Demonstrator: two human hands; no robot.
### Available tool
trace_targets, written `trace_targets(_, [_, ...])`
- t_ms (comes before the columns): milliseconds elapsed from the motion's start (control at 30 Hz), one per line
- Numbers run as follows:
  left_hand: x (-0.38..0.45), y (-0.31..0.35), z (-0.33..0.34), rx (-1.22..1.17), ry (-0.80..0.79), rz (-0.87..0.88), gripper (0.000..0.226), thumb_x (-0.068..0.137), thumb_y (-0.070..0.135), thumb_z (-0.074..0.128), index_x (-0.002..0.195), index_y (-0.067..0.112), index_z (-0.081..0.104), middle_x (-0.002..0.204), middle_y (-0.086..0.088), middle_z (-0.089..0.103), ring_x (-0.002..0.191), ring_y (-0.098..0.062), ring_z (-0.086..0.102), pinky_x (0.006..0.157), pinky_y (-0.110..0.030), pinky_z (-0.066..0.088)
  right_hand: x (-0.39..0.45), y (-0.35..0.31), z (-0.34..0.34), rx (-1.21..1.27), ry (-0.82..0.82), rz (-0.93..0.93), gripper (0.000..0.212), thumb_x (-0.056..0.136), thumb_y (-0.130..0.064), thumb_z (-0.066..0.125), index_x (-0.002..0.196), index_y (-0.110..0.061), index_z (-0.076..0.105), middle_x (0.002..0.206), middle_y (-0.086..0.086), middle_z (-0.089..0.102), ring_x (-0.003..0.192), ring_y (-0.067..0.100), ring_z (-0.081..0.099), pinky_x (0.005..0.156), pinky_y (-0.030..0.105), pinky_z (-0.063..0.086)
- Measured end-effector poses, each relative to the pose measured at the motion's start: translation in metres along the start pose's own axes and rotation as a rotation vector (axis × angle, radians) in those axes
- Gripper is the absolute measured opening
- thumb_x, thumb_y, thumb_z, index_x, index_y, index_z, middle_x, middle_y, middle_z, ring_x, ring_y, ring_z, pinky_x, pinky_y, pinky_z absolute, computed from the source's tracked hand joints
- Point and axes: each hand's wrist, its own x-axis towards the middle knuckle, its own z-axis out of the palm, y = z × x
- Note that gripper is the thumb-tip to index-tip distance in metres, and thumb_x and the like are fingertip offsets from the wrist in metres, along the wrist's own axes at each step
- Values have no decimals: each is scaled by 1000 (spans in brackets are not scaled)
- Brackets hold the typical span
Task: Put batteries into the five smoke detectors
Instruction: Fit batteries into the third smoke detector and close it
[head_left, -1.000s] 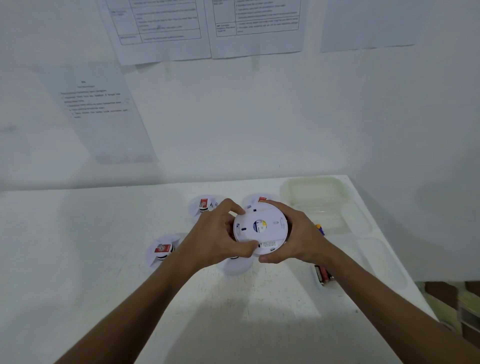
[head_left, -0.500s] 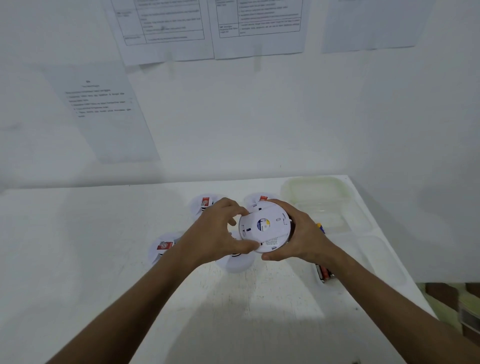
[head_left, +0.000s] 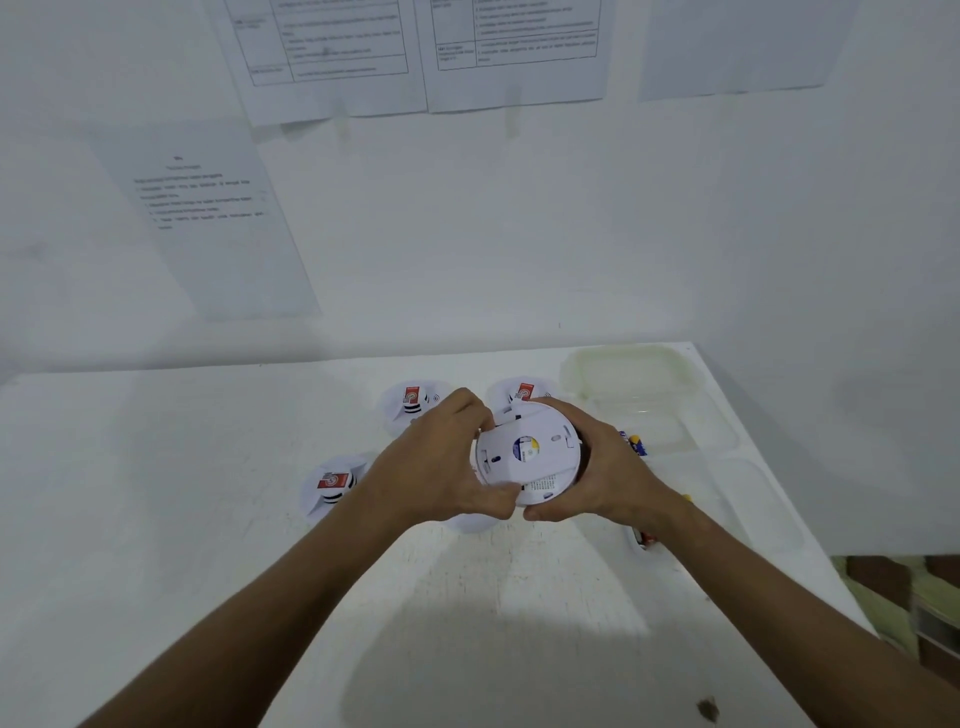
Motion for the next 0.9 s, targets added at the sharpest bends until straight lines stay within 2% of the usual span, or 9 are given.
trace_targets(133, [-4, 3, -3, 106, 14, 6, 74, 52, 76, 53, 104, 23, 52, 97, 12, 48, 84, -8, 51, 70, -26, 52, -1, -1, 2, -11, -12, 0, 100, 54, -4, 95, 139, -22, 46, 132, -6, 61, 121, 5, 57, 97, 17, 49])
trace_targets(200, [-6, 3, -2, 82, 7, -3, 74, 49, 76, 52, 102, 24, 51, 96, 12, 47, 83, -8, 51, 70, -27, 53, -3, -1, 2, -10, -19, 4, 100, 55, -2, 95, 141, -18, 46, 132, -3, 62, 121, 10, 58, 99, 22, 50])
trace_targets(300, [-6, -2, 0, -20, -11, 2, 60, 54, 63, 69, 96, 26, 47, 95, 10, 47, 85, -10, 50, 73, -31, 54, -5, -3, 2, -15, -34, 12, 101, 56, -4, 95, 143, -18, 45, 132, -3, 62, 123, 14, 57, 100, 29, 52])
trace_targets(433, [-6, -5, 1, -133, 2, -9, 57, 59, 46, 85, 99, 24, 51, 97, 10, 50, 89, -8, 51, 72, -26, 53, -6, -6, 2, -20, -5, 3, 100, 56, 0, 94, 141, -17, 47, 130, -5, 63, 121, 10, 59, 97, 23, 52])
trace_targets(533, [-7, -5, 2, -187, 16, -17, 52, 61, 41, 87, 94, 25, 51, 92, 10, 52, 84, -7, 53, 67, -20, 50, -7, -8, 2, -32, -3, 18, 100, 54, -4, 96, 141, -18, 48, 128, -5, 65, 119, 12, 60, 95, 27, 54])
trace_targets(667, [-11, 0, 1, -191, 15, 9, 38, 71, 32, 82, 88, 28, 49, 81, 13, 49, 74, -4, 50, 60, -10, 38, -9, -7, 0, -35, 15, 59, 101, 52, -9, 96, 141, -18, 49, 126, -7, 67, 115, 12, 63, 93, 31, 56])
trace_targets(733, [-12, 3, 0, -180, -21, 42, 37, 73, 33, 80, 94, 32, 50, 85, 16, 48, 79, -1, 51, 64, -10, 40, -11, -5, -1, -36, -3, 71, 99, 53, -6, 96, 140, -21, 50, 124, -7, 68, 113, 15, 64, 90, 32, 57])
trace_targets(833, [-11, 2, 1, -222, -47, 32, 38, 77, 37, 77, 103, 31, 50, 95, 11, 52, 88, -5, 53, 70, -19, 49, -14, -5, -2, -14, 0, 80, 98, 54, -2, 96, 139, -22, 51, 122, -8, 68, 113, 15, 65, 88, 31, 58])
trace_targets(900, [-10, -1, 3, -280, -32, 19, 41, 77, 37, 77, 108, 32, 50, 101, 12, 56, 92, -2, 55, 71, -21, 53, -15, -7, -1, -2, 1, 78, 99, 54, -3, 96, 140, -22, 49, 124, -8, 68, 115, 14, 64, 90, 30, 57])
